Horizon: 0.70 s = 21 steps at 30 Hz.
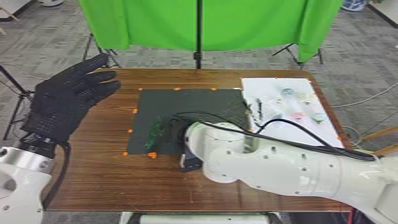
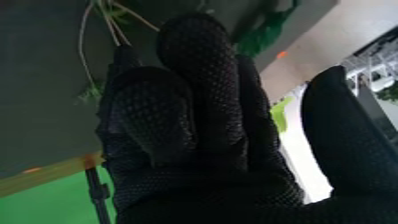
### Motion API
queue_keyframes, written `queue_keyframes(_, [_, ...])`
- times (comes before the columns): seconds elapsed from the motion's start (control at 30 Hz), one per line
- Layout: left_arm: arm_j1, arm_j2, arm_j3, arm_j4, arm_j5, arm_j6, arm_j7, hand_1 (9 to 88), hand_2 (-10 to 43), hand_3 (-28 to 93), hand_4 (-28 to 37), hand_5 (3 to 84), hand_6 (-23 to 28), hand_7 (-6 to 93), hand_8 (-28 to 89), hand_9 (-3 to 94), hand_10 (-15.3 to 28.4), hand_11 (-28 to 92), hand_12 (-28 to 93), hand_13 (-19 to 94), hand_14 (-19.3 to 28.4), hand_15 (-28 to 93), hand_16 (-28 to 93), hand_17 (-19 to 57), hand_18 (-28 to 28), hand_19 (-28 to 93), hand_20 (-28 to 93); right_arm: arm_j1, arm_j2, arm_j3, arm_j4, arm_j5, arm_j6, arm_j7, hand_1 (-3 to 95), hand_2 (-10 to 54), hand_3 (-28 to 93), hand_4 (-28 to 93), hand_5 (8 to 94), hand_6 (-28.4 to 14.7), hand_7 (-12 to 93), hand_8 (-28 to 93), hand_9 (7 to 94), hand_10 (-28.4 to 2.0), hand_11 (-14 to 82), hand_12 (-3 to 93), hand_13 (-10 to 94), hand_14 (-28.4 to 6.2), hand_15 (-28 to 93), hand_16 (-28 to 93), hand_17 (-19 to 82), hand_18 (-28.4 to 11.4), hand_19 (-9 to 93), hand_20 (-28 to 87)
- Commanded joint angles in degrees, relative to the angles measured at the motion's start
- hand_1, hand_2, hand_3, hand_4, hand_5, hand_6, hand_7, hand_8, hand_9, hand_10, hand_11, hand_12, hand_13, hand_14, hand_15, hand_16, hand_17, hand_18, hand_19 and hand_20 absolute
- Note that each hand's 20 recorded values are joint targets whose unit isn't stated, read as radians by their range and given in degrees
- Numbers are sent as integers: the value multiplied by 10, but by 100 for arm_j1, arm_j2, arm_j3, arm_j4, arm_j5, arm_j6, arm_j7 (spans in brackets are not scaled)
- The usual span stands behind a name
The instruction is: Arrange flowers
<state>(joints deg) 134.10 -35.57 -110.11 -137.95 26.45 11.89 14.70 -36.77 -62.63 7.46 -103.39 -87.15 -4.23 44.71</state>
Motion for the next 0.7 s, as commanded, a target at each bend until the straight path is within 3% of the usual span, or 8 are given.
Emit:
queue_keyframes(0.03, [-85, -21, 102, 54, -22, -35, -71, 225, 87, 769, -271, 353, 102, 147, -100, 298, 208, 296, 97, 216, 276, 524, -111, -111, 244, 541, 84, 144, -123, -127, 194, -177, 117, 438, 204, 139, 745, -233, 532, 5, 122, -131, 903, -142, 381, 189, 795, -135, 734, 164, 280, -248, 872, 74])
queue_keyframes(0.13, [-57, -7, 93, 60, -21, -37, -25, 225, 87, 769, -271, 354, 103, 147, -100, 299, 208, 297, 97, 216, 276, 524, -111, -111, 244, 541, 84, 237, -128, -251, 224, -213, 348, 601, 203, 140, 743, -232, 524, 1, 121, -131, 905, -141, 381, 188, 798, -134, 733, 163, 285, -249, 874, 75])
queue_keyframes(0.23, [-89, 0, 125, 60, -21, -28, -36, 225, 87, 770, -270, 354, 102, 148, -100, 298, 209, 296, 96, 216, 276, 524, -111, -111, 244, 541, 84, 254, -123, -271, 240, -202, 532, 704, 201, 141, 743, -231, 516, -4, 118, -130, 906, -141, 381, 187, 802, -133, 733, 161, 287, -251, 877, 75])
queue_keyframes(0.27, [-114, -37, 123, 64, -6, -56, -97, 225, 87, 770, -270, 353, 102, 148, -100, 298, 209, 295, 96, 216, 275, 524, -111, -111, 244, 541, 84, 191, -137, -204, 243, -246, 519, 745, 201, 141, 743, -231, 515, -4, 119, -129, 906, -141, 382, 187, 803, -132, 733, 161, 288, -251, 877, 75])
queue_keyframes(0.47, [-157, -11, 179, 84, -35, -22, -83, 225, 87, 770, -271, 354, 102, 148, -101, 298, 208, 296, 97, 216, 276, 524, -111, -111, 244, 541, 83, 249, -177, -295, 225, -333, 741, 853, 200, 142, 741, -229, 511, -4, 119, -129, 908, -140, 383, 187, 807, -131, 731, 161, 291, -253, 882, 71])
queue_keyframes(0.6, [-138, -55, 176, 76, -21, -33, -128, 225, 87, 770, -271, 354, 102, 148, -101, 298, 207, 297, 97, 216, 276, 524, -111, -111, 244, 541, 83, 87, -94, -138, 64, -290, 992, 749, 199, 142, 740, -227, 510, -4, 120, -129, 909, -140, 382, 186, 808, -131, 731, 161, 292, -252, 883, 67])
queue_keyframes(0.7, [-46, -121, 92, 40, 0, -37, -170, 225, 88, 769, -271, 354, 102, 148, -101, 298, 208, 297, 97, 216, 276, 524, -111, -111, 243, 541, 83, -51, 63, -63, -196, -416, 1414, 637, 202, 141, 738, -227, 532, -4, 125, -133, 913, -139, 383, 185, 814, -129, 729, 159, 299, -253, 887, 65])
